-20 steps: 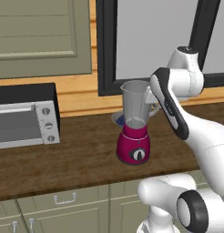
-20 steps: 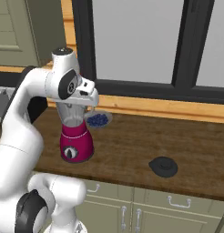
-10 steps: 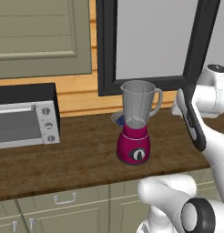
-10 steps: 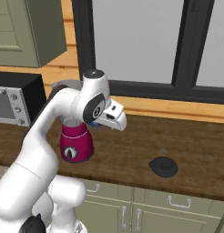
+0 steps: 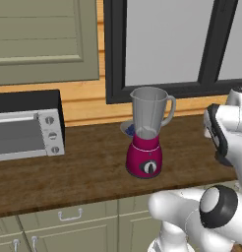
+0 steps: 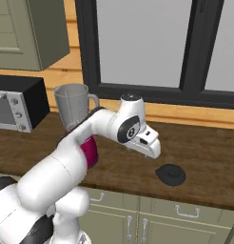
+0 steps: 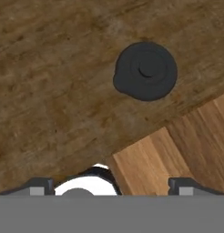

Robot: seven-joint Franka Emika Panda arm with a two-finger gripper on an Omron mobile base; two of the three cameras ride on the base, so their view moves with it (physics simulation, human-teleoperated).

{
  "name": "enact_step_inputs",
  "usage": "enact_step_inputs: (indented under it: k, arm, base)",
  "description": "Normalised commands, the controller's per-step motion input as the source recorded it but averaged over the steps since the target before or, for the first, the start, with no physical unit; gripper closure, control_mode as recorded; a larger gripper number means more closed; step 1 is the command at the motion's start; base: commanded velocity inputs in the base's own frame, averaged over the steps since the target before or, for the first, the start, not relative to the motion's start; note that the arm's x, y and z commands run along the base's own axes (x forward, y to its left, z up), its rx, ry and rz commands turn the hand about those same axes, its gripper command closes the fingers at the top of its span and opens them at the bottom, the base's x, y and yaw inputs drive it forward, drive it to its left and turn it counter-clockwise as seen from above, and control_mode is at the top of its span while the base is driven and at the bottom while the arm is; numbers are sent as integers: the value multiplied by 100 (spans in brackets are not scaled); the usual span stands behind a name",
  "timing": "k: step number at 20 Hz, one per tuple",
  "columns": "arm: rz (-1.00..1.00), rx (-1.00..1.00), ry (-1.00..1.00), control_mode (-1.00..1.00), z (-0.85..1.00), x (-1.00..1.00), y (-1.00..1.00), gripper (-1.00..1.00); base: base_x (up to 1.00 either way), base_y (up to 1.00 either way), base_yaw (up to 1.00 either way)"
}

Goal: Close the lid blender by securely placing the lid on top.

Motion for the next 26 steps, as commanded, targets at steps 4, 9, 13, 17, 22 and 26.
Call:
enact_step_inputs:
  k: [4,9,13,17,22,26]
  arm:
    - [-15,10,31,-100,-61,37,-100,-100]
    - [-5,26,21,-100,-66,15,-99,-100]
    - [1,20,6,-100,-43,25,-69,-100]
    - [0,11,0,-100,-18,29,-35,-100]
    - [0,2,0,-100,-28,24,0,-100]
    - [-2,0,0,-100,-46,27,5,-100]
  base:
    - [0,0,0]
    - [0,0,0]
    - [0,0,0]
    - [0,0,0]
    - [0,0,0]
    - [0,0,0]
